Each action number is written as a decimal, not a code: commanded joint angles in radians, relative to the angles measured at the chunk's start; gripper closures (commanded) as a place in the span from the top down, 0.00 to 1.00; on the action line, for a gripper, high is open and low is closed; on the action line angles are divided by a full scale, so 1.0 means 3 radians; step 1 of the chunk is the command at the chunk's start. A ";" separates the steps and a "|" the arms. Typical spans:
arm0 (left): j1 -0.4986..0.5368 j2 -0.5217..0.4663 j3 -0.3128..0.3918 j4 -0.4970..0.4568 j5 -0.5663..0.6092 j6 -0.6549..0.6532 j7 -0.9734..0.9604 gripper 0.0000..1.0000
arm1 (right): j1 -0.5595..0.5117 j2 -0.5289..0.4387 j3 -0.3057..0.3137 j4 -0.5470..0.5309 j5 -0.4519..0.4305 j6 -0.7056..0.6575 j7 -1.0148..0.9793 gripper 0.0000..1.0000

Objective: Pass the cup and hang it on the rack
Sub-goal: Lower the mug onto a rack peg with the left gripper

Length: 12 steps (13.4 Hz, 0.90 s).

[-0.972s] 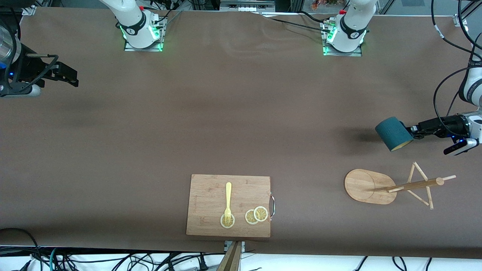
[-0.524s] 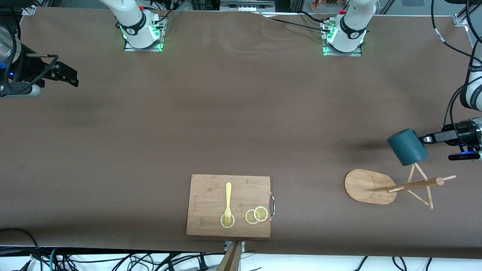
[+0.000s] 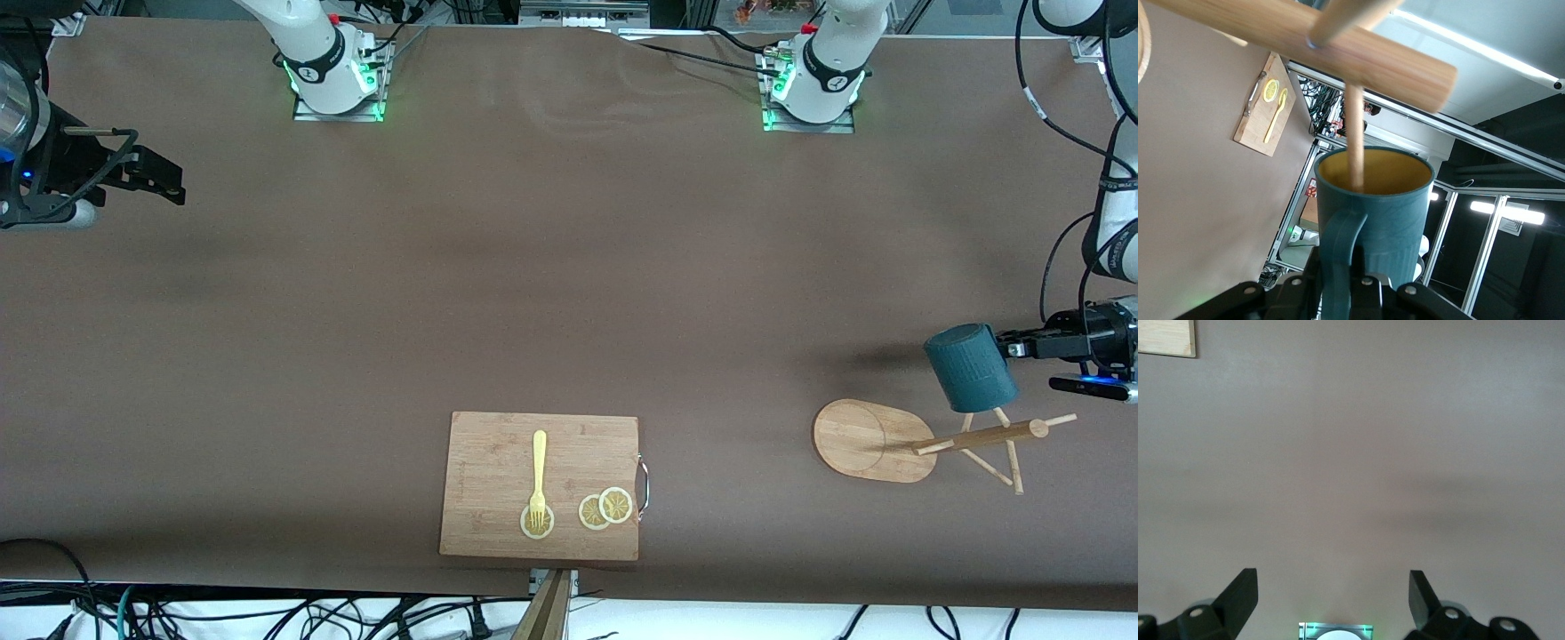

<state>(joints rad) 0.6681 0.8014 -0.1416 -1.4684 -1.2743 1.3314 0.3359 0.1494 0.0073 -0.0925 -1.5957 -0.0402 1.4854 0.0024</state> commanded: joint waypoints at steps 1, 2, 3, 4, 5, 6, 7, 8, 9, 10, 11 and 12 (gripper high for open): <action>0.0013 0.0268 0.0007 0.0307 -0.0088 -0.0071 -0.0097 0.00 | 0.0003 0.0006 -0.0004 0.0058 -0.0004 -0.0058 -0.0028 1.00; 0.0018 0.0360 0.0012 0.0399 -0.0109 -0.0071 -0.0097 0.00 | 0.0003 0.0011 -0.0004 0.0058 -0.0004 -0.0058 -0.0028 1.00; 0.0028 0.0452 0.0017 0.0476 -0.0119 -0.0071 -0.0092 0.00 | 0.0003 0.0011 -0.0004 0.0058 -0.0004 -0.0058 -0.0028 1.00; 0.0028 0.0499 0.0022 0.0528 -0.0119 -0.0071 -0.0097 0.00 | 0.0003 0.0006 -0.0004 0.0058 -0.0004 -0.0058 -0.0028 1.00; 0.0028 0.0509 0.0022 0.0528 -0.0119 -0.0061 -0.0092 0.00 | 0.0003 0.0011 -0.0004 0.0058 -0.0004 -0.0058 -0.0028 1.00; 0.0033 0.0514 0.0027 0.0528 -0.0119 -0.0061 -0.0087 0.00 | 0.0003 0.0006 -0.0004 0.0058 -0.0004 -0.0058 -0.0028 1.00; 0.0048 0.0519 0.0027 0.0528 -0.0119 -0.0056 -0.0082 0.00 | 0.0003 0.0006 -0.0004 0.0058 -0.0004 -0.0058 -0.0028 1.00; 0.0053 0.0530 0.0027 0.0528 -0.0124 -0.0056 -0.0061 0.00 | 0.0003 0.0006 -0.0004 0.0058 -0.0004 -0.0058 -0.0033 1.00; 0.0064 0.0570 0.0027 0.0533 -0.0150 -0.0051 -0.0046 0.00 | 0.0003 0.0011 -0.0004 0.0058 -0.0004 -0.0058 -0.0028 1.00; 0.0079 0.0596 0.0027 0.0533 -0.0201 -0.0051 -0.0046 0.00 | 0.0003 0.0006 -0.0004 0.0058 -0.0004 -0.0058 -0.0028 1.00; 0.0084 0.0596 0.0027 0.0533 -0.0216 -0.0051 -0.0051 0.00 | 0.0003 0.0006 -0.0004 0.0058 -0.0004 -0.0068 -0.0033 1.00; 0.0084 0.0596 0.0032 0.0538 -0.0211 -0.0051 -0.0061 0.00 | 0.0003 0.0006 -0.0004 0.0058 -0.0004 -0.0073 -0.0028 1.00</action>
<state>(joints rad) 0.6874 0.9537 -0.1292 -1.3454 -1.3111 1.3319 0.3349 0.1494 0.0073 -0.0925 -1.5957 -0.0402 1.4837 0.0024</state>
